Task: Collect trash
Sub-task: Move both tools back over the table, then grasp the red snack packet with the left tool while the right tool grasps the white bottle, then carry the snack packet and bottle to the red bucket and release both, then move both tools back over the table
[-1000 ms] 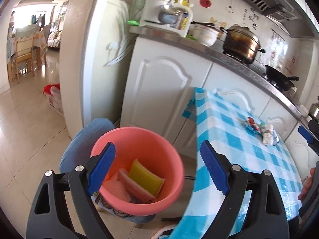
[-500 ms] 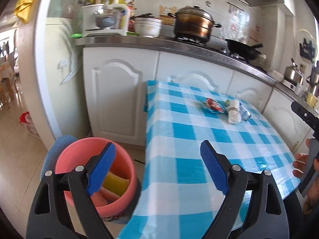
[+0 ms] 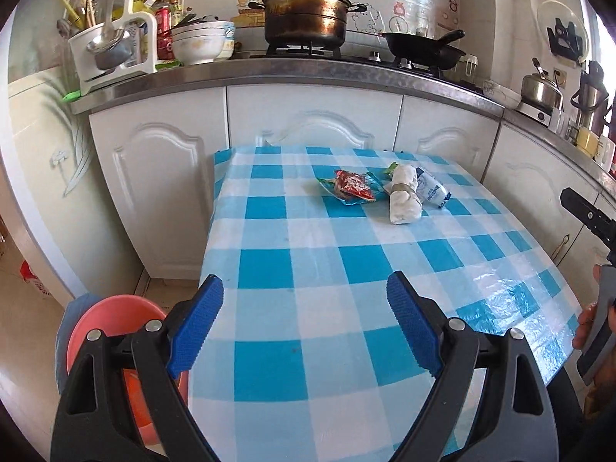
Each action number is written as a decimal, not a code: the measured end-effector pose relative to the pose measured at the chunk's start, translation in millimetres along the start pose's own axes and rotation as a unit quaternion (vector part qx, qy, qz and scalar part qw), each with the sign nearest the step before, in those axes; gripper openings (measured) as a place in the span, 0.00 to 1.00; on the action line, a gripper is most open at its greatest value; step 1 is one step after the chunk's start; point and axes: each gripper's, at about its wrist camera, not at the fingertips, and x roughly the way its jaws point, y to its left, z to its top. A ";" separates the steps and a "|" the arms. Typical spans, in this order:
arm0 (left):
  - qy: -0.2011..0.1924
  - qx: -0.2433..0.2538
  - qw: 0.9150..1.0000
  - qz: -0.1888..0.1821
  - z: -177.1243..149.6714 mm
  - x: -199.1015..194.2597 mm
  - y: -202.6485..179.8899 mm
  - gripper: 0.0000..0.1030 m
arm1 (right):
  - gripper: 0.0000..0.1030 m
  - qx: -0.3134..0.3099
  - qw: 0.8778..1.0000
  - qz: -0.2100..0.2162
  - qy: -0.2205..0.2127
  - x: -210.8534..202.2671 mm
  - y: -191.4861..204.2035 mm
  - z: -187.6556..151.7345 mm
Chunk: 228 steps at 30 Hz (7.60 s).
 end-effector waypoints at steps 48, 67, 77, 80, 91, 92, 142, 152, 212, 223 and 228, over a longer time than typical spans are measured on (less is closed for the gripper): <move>0.100 0.057 0.993 -0.032 104.5 250.7 -69.1 0.50 | 0.93 0.067 0.983 0.074 0.155 213.8 -44.0 30.7; 0.095 0.035 0.994 -0.038 103.9 245.8 -65.5 0.49 | 0.47 0.019 0.975 0.044 0.219 255.0 -41.6 17.7; 0.087 0.022 0.995 -0.037 100.1 235.9 -61.6 0.48 | 0.46 0.043 0.981 0.030 0.184 223.8 -52.1 18.9; 0.082 0.014 0.996 -0.040 98.5 228.8 -58.3 0.48 | 0.46 0.061 0.983 0.029 0.172 208.6 -56.9 18.8; 0.069 -0.010 0.996 -0.052 85.0 192.5 -44.9 0.47 | 0.46 0.113 0.979 0.038 0.166 161.7 -58.8 0.9; 0.068 -0.012 0.996 -0.053 82.5 188.3 -43.1 0.47 | 0.46 0.115 0.979 0.039 0.166 157.9 -57.3 -0.9; 0.090 -0.031 0.993 -0.063 1.8 82.0 -9.4 0.43 | 0.46 0.124 0.963 0.110 0.213 77.5 29.3 -49.0; 0.081 -0.096 0.992 -0.013 -45.5 22.0 79.7 0.43 | 0.46 0.091 0.950 0.154 0.257 81.6 85.8 -64.2; 0.069 -0.130 0.964 0.223 -57.5 -12.2 169.6 0.94 | 0.90 -0.014 0.972 0.149 0.183 98.6 216.2 -26.9; 0.051 -0.096 0.966 0.235 -34.4 -16.4 135.7 0.94 | 0.90 0.009 0.978 0.133 0.162 86.9 181.5 -23.0; 0.047 -0.083 0.968 0.230 -26.6 -14.7 120.4 0.95 | 0.90 0.011 0.982 0.120 0.147 79.2 167.1 -18.3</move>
